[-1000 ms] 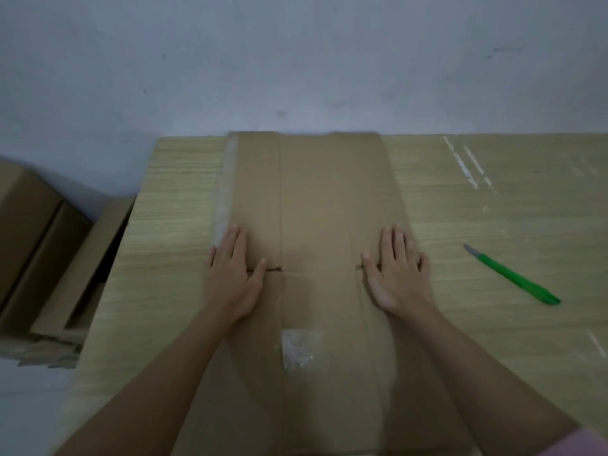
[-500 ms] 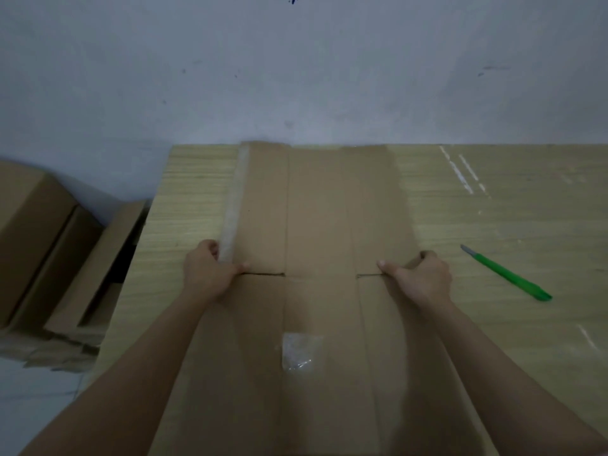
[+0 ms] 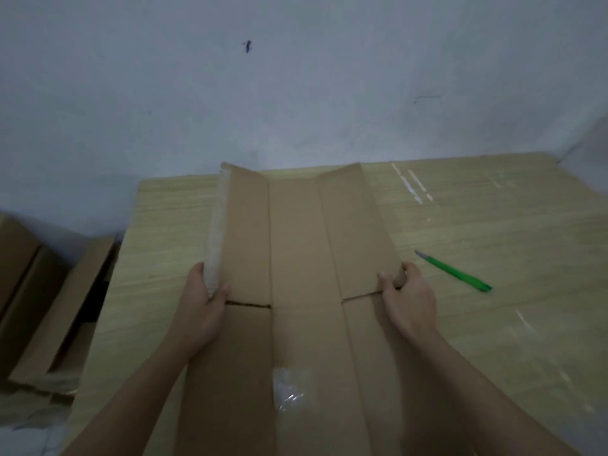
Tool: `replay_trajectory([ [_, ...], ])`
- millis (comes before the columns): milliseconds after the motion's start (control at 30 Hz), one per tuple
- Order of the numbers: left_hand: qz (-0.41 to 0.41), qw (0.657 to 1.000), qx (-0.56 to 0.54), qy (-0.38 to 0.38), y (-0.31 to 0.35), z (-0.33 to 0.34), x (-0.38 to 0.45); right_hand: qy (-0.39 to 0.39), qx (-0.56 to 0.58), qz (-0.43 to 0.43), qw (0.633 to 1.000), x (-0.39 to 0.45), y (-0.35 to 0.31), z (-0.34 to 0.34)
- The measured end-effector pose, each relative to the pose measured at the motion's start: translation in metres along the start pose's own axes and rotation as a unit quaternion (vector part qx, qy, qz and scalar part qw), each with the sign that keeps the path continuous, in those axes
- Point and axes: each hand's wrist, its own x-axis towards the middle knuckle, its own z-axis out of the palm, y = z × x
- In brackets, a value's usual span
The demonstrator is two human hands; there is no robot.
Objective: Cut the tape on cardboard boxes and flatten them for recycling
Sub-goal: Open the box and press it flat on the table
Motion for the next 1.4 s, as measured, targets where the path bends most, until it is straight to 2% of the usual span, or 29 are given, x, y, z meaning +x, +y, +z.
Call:
replay_trajectory([
  [267,0.068,0.997,-0.030,-0.035,0.094,0.066,0.036,0.133,-0.005,0.011,0.991,0.054,0.039,-0.100],
  [433,0.120,0.988,-0.065,-0.065,0.167,0.150,0.052,0.195,-0.026,0.019,0.980,0.112,0.092,-0.167],
  [600,0.138,0.985,-0.089,-0.059,0.233,0.252,0.056,0.212,-0.045,0.023,0.976,0.188,0.163,-0.226],
  [800,0.135,0.985,-0.097,-0.038,0.302,0.384,0.047,0.181,-0.069,0.010,0.981,0.287,0.253,-0.291],
  [1033,0.073,0.993,-0.092,-0.008,0.353,0.509,0.033,0.120,-0.102,-0.029,0.987,0.392,0.339,-0.336],
  [1267,0.008,0.999,-0.033,-0.026,0.354,0.569,0.026,0.033,-0.132,-0.023,0.990,0.438,0.396,-0.319],
  [1400,-0.036,0.998,0.021,-0.037,0.344,0.575,0.026,-0.012,-0.249,0.003,0.968,0.433,0.405,-0.301],
])
